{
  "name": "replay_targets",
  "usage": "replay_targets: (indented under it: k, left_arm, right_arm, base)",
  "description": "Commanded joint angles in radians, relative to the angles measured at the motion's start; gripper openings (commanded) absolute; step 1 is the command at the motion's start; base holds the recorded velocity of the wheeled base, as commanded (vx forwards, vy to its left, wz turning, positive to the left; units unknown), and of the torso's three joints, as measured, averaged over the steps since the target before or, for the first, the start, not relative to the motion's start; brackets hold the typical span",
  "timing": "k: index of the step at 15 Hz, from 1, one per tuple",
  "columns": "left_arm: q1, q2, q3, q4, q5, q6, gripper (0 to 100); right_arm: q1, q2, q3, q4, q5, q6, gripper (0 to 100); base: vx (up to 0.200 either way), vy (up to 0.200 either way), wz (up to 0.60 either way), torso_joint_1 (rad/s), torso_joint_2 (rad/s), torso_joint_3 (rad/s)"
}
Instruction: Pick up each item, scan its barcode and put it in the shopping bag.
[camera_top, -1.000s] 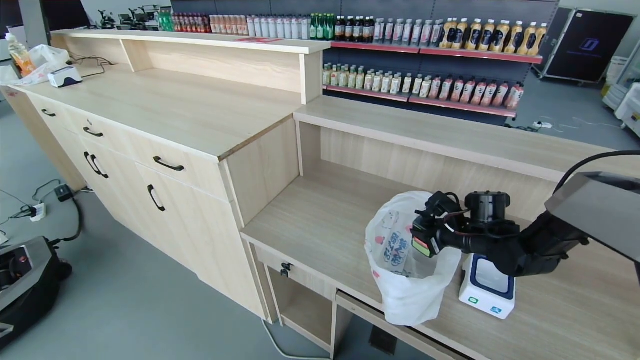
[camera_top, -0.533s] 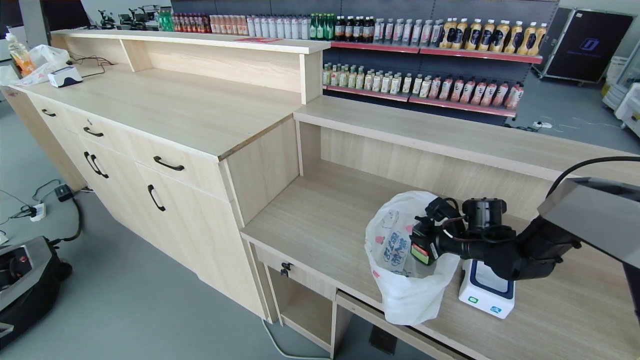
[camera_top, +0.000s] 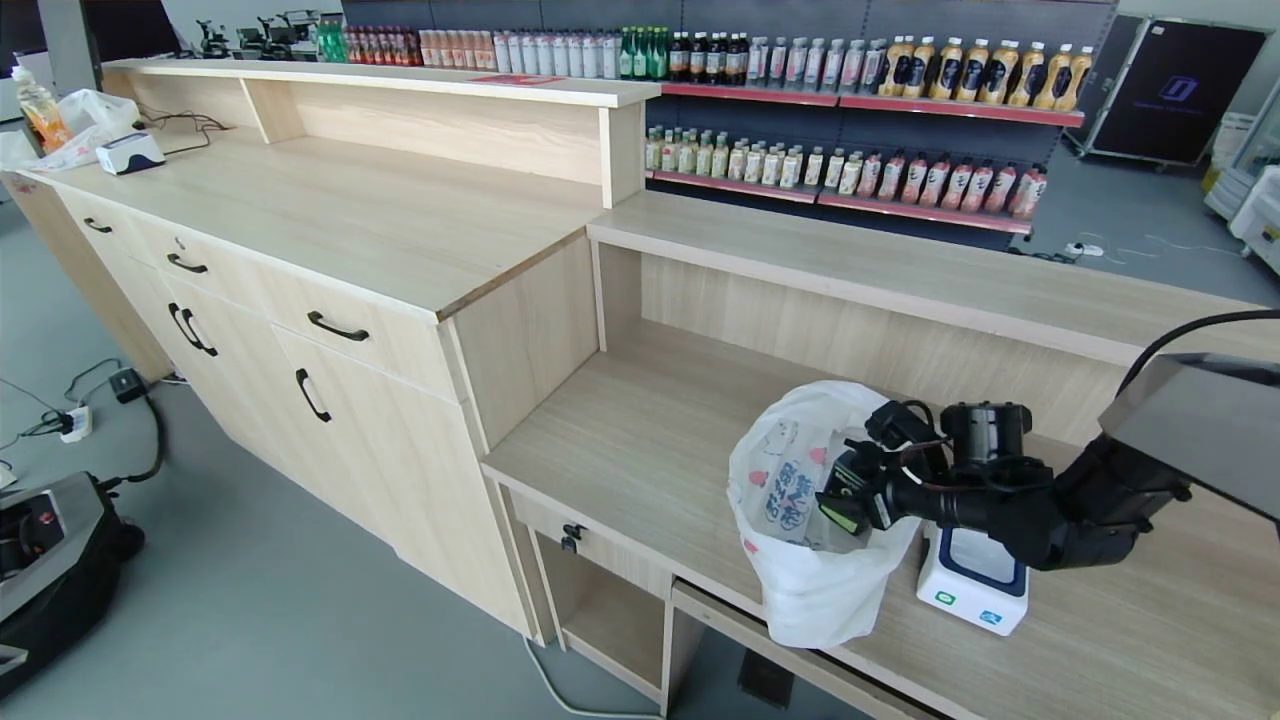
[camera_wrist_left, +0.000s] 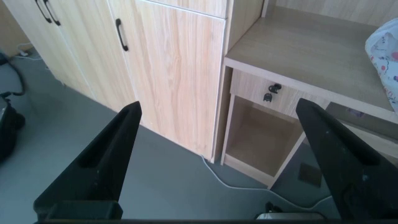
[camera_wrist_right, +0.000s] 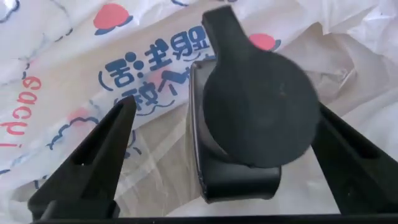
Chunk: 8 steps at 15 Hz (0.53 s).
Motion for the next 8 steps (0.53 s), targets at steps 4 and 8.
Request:
replay_targets:
  k: [4,8]
  left_arm:
    - [0.000,0.000,0.000,0.000,0.000,0.000,100]
    - [0.000,0.000,0.000,0.000,0.000,0.000,100]
  right_arm:
    - [-0.096,-0.585,0.199,0.109,-0.008,-0.001,100]
    - [-0.321,-0.870,0.287,0.290,-0.063,-0.148,100]
  base:
    - [0.000,0.000,0.00,0.000,0.00,0.000]
    - [0.000,0.000,-0.30,0.000,0.00,0.005]
